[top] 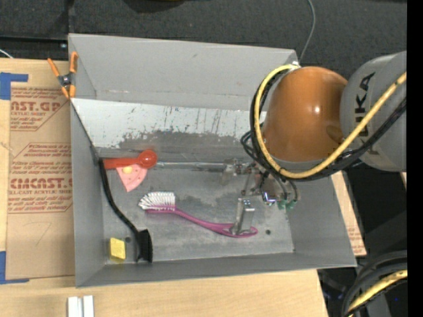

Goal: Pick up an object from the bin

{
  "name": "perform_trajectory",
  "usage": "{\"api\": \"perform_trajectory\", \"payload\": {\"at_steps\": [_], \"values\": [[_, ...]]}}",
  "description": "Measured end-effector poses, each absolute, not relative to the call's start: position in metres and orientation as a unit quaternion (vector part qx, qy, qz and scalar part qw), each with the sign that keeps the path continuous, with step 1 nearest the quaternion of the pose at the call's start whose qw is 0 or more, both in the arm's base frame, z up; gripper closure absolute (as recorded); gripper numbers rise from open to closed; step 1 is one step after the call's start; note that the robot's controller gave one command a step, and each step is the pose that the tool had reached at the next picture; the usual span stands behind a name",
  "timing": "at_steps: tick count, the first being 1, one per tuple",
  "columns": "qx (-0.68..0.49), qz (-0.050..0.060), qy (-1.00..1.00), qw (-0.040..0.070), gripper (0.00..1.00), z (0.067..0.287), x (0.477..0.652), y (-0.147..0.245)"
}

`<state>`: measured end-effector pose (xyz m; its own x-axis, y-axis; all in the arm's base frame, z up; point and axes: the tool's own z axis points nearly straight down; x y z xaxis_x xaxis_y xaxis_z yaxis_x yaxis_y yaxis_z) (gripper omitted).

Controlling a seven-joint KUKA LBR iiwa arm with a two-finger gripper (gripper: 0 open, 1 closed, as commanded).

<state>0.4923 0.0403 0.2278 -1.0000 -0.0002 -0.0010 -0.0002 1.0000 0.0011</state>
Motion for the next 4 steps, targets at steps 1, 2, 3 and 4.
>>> {"api": "perform_trajectory", "payload": {"at_steps": [1, 2, 3, 4], "values": [[0.029, 0.002, 1.000, 0.002, 0.00, 0.094, 0.527, 0.129], [-0.040, 0.000, 0.999, 0.002, 0.00, 0.143, 0.492, 0.012], [0.014, 0.003, 1.000, 0.000, 0.00, 0.089, 0.516, 0.118], [0.008, 0.000, 1.000, 0.005, 0.00, 0.071, 0.486, 0.016]]}}
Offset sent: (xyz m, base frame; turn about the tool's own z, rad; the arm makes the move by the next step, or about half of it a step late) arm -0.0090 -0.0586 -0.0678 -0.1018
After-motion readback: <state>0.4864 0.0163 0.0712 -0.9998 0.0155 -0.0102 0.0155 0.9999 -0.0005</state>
